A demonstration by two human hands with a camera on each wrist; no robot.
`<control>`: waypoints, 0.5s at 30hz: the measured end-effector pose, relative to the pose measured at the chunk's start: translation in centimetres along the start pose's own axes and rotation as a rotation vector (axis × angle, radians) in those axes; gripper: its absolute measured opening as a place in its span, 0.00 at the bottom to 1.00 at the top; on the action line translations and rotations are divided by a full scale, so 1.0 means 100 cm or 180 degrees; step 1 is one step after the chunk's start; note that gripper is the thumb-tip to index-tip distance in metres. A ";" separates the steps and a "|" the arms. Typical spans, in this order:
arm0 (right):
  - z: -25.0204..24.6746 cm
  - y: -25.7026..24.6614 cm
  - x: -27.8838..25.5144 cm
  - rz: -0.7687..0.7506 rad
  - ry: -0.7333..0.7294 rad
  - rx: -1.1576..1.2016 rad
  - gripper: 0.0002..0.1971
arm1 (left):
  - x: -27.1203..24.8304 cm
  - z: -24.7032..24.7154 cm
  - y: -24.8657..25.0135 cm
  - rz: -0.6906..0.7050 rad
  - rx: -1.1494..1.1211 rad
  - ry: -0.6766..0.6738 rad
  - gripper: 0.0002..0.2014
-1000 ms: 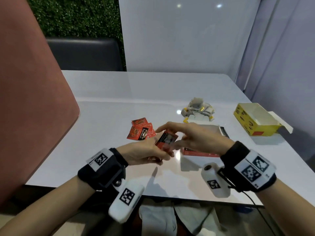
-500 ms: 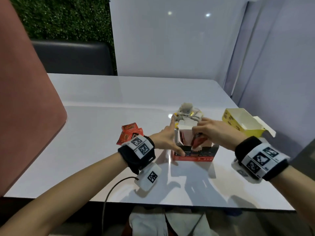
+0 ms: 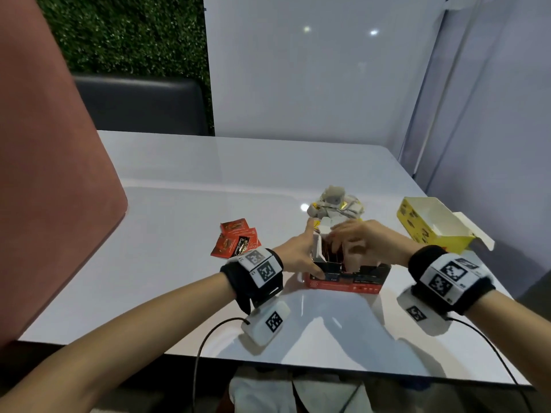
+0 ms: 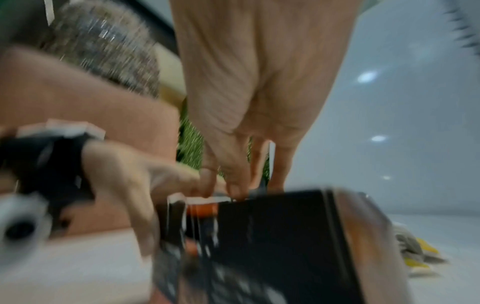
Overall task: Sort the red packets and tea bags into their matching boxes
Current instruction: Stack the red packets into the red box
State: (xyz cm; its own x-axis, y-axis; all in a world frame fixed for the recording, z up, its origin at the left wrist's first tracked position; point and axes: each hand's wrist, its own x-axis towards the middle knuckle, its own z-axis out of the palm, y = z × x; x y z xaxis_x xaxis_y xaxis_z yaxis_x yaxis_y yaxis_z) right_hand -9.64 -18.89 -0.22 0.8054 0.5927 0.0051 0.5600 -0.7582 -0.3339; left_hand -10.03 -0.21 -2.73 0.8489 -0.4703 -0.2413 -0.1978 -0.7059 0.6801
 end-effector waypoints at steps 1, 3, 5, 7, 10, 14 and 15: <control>-0.004 -0.002 -0.005 0.0144 0.0351 0.0194 0.16 | 0.000 0.000 -0.001 -0.0024 -0.0025 -0.0021 0.59; -0.008 -0.002 -0.011 0.0626 0.0707 0.0483 0.18 | 0.001 0.001 -0.004 -0.0057 -0.0071 -0.0035 0.59; -0.010 -0.006 -0.007 0.1227 0.0153 0.0294 0.15 | 0.003 0.002 -0.004 -0.0046 -0.0064 -0.0003 0.58; -0.008 -0.013 -0.001 0.1627 -0.0626 0.0085 0.10 | 0.003 0.002 -0.004 -0.0012 0.0015 0.0031 0.56; -0.003 -0.025 0.008 0.1715 -0.1147 0.0065 0.09 | 0.003 0.002 -0.005 0.0086 0.0116 0.0057 0.50; 0.002 -0.033 0.011 0.1672 -0.1291 0.0990 0.22 | 0.006 0.002 -0.009 0.0151 0.0138 0.0074 0.41; 0.003 -0.034 0.012 0.1633 -0.1279 0.0966 0.23 | 0.007 0.002 -0.009 0.0140 0.0136 0.0064 0.41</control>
State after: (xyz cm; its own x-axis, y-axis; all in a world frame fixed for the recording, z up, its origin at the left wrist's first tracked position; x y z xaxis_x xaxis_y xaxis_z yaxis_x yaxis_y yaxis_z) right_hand -10.66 -15.56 0.59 0.7862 0.2805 -0.5506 0.0045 -0.8935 -0.4490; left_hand -9.34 0.01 -3.67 0.8484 -0.4910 -0.1977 -0.2555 -0.7070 0.6595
